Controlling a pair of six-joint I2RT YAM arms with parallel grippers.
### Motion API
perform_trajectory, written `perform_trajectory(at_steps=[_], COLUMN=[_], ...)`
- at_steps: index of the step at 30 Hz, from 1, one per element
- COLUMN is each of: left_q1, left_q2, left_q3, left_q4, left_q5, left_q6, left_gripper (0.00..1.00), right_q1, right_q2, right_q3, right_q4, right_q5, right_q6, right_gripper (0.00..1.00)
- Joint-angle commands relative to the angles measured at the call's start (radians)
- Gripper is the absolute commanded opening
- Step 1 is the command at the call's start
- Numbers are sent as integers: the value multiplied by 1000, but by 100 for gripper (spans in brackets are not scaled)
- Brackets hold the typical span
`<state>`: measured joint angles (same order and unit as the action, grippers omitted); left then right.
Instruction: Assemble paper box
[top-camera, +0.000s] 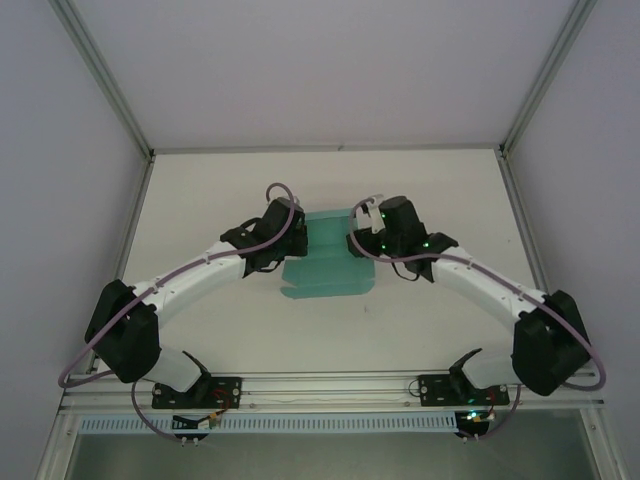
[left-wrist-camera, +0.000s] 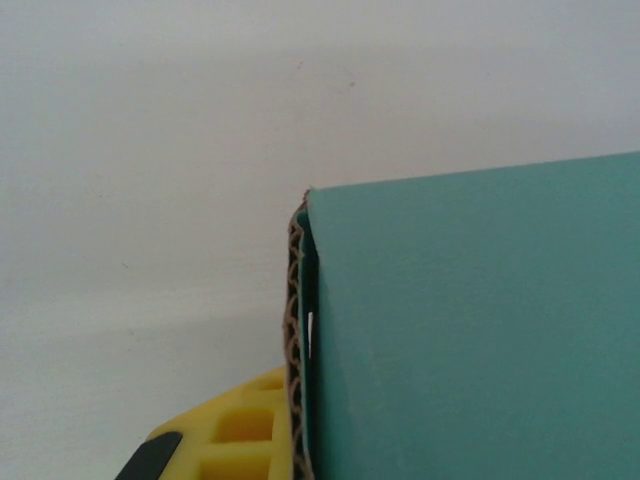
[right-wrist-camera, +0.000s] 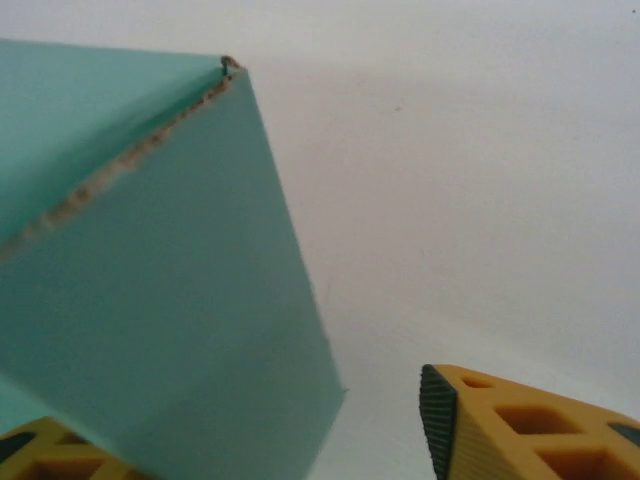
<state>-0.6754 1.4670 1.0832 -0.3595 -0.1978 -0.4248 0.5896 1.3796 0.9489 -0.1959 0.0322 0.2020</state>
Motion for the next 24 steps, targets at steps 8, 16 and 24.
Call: perform_trajectory(at_steps=[8, 16, 24], left_q1=[1, 0, 5], left_q2=[46, 81, 114], left_q3=[11, 37, 56], left_q4=[25, -71, -148], left_q5=[24, -68, -143], left_q6=[-66, -272, -339], left_gripper=[0, 0, 0], right_q1=[48, 56, 56], right_q2=[154, 331, 416], right_q3=[104, 171, 161], right_q4=[32, -85, 83], right_q5=[383, 883, 1123], right_q6=[148, 407, 316], right_gripper=[13, 0, 0])
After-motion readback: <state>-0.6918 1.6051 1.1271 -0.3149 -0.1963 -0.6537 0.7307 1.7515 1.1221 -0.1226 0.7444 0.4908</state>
